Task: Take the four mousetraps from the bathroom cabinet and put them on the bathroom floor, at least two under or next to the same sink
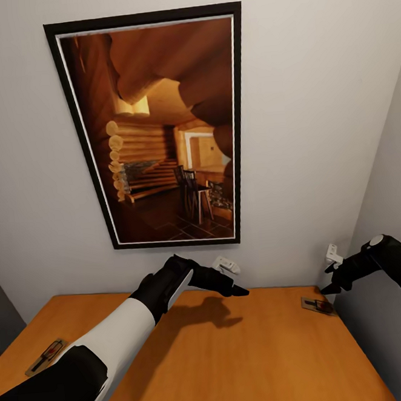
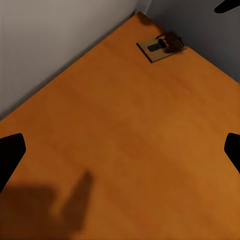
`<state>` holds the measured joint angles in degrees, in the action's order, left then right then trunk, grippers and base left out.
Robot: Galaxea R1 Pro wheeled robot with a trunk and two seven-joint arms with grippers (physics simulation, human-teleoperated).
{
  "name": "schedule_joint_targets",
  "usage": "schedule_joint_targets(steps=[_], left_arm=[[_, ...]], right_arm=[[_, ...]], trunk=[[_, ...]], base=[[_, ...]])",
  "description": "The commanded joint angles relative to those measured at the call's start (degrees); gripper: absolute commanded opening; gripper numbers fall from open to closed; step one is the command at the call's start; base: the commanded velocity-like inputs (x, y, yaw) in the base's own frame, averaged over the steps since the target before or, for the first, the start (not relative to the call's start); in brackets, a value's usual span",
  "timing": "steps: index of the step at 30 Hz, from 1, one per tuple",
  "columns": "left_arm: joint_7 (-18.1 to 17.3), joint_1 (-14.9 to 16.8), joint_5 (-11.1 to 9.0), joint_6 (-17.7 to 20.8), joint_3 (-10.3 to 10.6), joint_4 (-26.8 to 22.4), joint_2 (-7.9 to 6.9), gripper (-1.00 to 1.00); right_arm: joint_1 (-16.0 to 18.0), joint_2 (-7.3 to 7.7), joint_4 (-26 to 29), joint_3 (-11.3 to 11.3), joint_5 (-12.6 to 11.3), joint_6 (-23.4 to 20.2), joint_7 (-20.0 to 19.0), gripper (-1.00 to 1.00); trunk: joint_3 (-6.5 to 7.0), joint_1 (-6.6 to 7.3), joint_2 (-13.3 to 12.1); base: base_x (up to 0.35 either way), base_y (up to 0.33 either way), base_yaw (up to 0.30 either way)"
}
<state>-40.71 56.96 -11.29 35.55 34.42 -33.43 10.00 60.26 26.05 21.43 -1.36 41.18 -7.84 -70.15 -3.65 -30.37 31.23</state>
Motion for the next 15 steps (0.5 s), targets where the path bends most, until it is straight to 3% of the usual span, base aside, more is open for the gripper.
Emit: schedule_joint_targets(steps=[1,15], left_arm=[[0.1,0.1,-0.5,0.4,0.1,0.0,0.0,1.0],[0.0,0.1,-0.5,0.5,0.1,0.0,0.0,1.0]], right_arm=[[0.0,0.04,0.1,-0.1,-0.1,-0.6,-0.2,1.0],[0.0,0.01,0.1,-0.1,0.0,-0.5,-3.1,1.0]], trunk=[[-0.12,-0.03,0.1],[-0.12,-0.03,0.1]], base=[[0.0,0.0,0.0],[0.0,0.0,0.0]])
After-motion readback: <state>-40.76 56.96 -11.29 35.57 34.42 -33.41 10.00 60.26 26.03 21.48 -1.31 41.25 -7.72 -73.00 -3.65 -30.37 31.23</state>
